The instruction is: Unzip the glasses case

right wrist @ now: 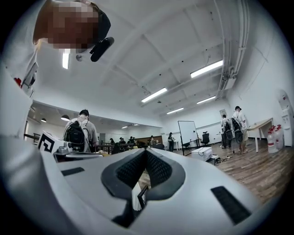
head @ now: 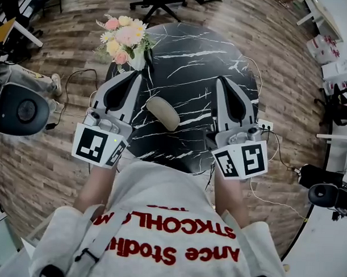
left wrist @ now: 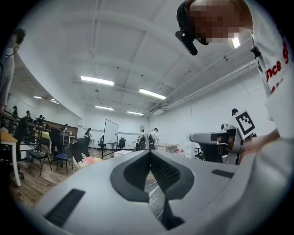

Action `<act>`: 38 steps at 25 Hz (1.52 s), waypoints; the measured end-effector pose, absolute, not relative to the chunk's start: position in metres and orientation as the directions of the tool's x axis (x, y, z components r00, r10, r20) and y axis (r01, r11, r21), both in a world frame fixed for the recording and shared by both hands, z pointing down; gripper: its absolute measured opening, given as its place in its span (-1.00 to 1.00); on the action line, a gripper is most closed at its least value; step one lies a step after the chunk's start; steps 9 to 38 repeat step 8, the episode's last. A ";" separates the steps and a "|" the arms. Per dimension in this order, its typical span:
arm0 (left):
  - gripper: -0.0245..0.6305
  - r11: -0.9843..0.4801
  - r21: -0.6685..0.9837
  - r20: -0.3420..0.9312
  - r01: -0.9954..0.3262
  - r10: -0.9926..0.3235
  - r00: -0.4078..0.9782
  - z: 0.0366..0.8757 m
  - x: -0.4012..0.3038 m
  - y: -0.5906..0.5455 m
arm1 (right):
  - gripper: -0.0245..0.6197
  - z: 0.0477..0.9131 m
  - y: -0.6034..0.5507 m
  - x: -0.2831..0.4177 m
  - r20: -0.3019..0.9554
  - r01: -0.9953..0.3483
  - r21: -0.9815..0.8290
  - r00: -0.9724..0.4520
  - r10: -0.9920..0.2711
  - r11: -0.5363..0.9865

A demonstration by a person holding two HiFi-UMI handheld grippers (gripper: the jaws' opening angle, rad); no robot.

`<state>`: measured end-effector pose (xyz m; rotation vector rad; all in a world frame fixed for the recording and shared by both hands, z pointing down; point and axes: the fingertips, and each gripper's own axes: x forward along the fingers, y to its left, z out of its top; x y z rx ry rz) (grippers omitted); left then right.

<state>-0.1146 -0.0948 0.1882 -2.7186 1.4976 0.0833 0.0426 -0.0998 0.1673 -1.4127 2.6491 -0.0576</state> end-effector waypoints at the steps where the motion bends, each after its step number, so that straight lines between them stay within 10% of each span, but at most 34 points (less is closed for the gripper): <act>1: -0.91 -0.538 -0.007 -0.075 -0.843 -0.840 0.537 0.186 -0.114 -0.092 | -0.88 0.167 -0.098 0.043 -0.105 -0.825 -0.097 -0.548 -0.830 0.557; 38: -0.91 -0.554 -0.017 -0.089 -0.832 -0.828 0.553 0.178 -0.110 -0.085 | -0.88 0.162 -0.090 0.046 -0.111 -0.835 -0.082 -0.534 -0.838 0.544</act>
